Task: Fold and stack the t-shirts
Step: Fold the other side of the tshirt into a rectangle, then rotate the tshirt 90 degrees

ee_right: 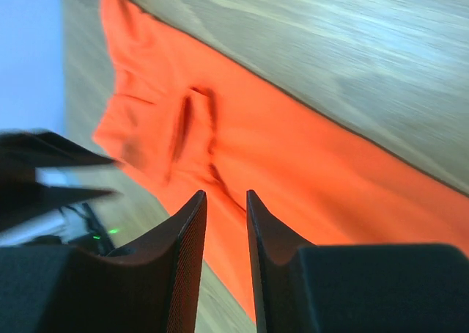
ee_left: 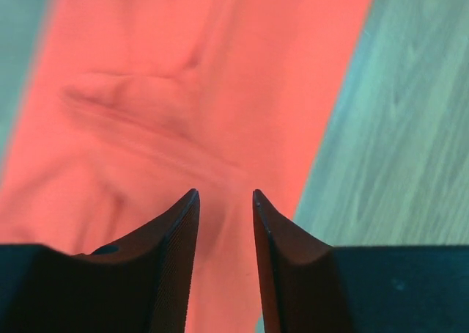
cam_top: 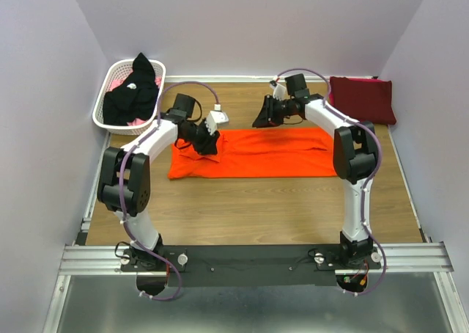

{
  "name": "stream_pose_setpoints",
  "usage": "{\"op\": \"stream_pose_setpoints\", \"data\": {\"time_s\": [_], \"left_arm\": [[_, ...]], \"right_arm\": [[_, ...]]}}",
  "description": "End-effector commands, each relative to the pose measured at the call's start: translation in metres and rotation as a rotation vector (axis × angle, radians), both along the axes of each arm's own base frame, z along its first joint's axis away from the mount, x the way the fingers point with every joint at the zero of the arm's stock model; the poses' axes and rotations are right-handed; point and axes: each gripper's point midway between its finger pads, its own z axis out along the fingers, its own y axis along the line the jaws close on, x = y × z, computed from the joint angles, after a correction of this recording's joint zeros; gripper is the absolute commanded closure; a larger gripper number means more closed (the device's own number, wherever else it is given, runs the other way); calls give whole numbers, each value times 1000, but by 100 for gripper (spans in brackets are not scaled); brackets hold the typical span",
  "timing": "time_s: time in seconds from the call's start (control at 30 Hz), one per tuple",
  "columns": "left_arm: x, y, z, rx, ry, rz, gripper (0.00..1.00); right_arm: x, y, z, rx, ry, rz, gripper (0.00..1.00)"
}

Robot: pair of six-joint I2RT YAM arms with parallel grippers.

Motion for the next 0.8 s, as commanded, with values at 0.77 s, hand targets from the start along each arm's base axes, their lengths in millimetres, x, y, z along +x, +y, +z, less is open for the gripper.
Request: {"op": "stream_pose_setpoints", "data": {"time_s": [0.77], "left_arm": [[35, 61, -95, 305, 108, 403, 89]], "right_arm": [[-51, -166, -103, -748, 59, 296, 52]]}}
